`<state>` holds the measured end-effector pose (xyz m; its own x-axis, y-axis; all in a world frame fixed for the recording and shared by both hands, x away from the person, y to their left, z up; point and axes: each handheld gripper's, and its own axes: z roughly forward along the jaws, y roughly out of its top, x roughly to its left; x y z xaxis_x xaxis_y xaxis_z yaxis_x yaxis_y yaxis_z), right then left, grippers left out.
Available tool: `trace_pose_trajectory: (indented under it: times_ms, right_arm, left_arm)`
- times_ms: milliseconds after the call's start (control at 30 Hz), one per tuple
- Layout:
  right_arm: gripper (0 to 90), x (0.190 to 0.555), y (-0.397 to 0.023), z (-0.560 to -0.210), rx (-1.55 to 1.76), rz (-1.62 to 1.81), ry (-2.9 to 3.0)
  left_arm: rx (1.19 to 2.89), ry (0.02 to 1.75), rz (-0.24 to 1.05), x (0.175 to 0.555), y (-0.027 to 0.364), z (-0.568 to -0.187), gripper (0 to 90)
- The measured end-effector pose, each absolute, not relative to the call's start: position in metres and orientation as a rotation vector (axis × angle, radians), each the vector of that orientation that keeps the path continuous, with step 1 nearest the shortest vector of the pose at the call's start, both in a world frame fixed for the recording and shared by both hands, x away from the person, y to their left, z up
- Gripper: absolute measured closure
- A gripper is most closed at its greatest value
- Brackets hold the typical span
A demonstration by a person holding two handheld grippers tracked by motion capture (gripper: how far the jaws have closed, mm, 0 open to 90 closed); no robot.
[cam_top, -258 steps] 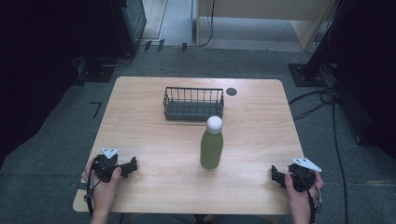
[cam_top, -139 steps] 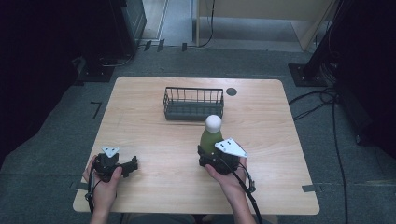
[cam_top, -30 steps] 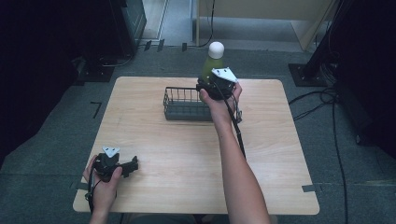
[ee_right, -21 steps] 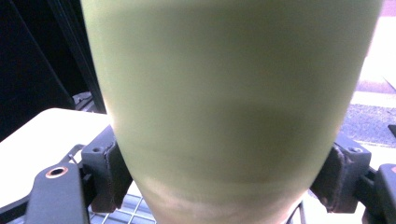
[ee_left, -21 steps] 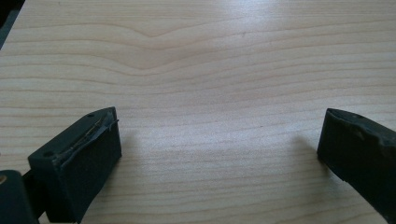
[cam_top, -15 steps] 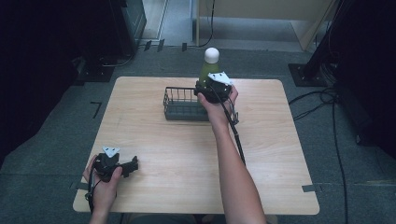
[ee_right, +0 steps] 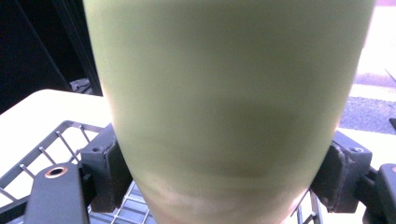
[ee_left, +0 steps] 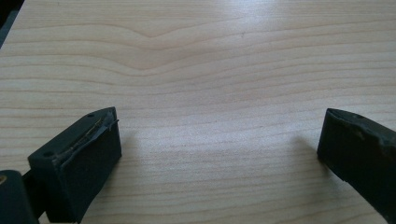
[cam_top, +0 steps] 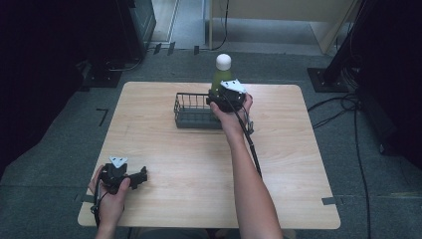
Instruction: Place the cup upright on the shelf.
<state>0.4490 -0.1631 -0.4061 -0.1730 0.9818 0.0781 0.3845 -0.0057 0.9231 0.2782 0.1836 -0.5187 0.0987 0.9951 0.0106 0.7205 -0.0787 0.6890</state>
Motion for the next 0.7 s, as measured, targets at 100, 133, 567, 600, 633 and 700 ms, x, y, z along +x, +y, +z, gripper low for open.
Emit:
trace_pose_trajectory:
  times_ms: [100,133,567,600,633,700]
  right_arm:
    - [19.4,0.4483,-0.1619,-0.4080,1.442,1.176,1.602]
    - [19.4,0.4483,-0.1619,-0.4080,1.442,1.176,1.602]
    - [12.6,0.4506,-0.1696,-0.4080,1.458,1.188,1.677]
    - [12.5,0.4503,-0.1697,-0.4085,1.461,1.185,1.683]
    - [12.1,0.4499,-0.1699,-0.4089,1.460,1.175,1.692]
    - [8.6,0.4491,-0.1710,-0.4097,1.457,1.154,1.696]
  left_arm:
    - [1.857,1.675,0.680,0.2782,0.1836,-0.5187,0.1]
    - [1.857,1.675,0.680,0.2782,0.1836,-0.5187,0.2]
    - [1.857,1.674,0.680,0.2782,0.1836,-0.5187,0.1]
    - [1.857,1.674,0.680,0.2782,0.1836,-0.5187,0.1]
    - [1.857,1.674,0.680,0.2782,0.1836,-0.5186,0.1]
    - [1.857,1.675,0.680,0.2782,0.1836,-0.5186,0.1]
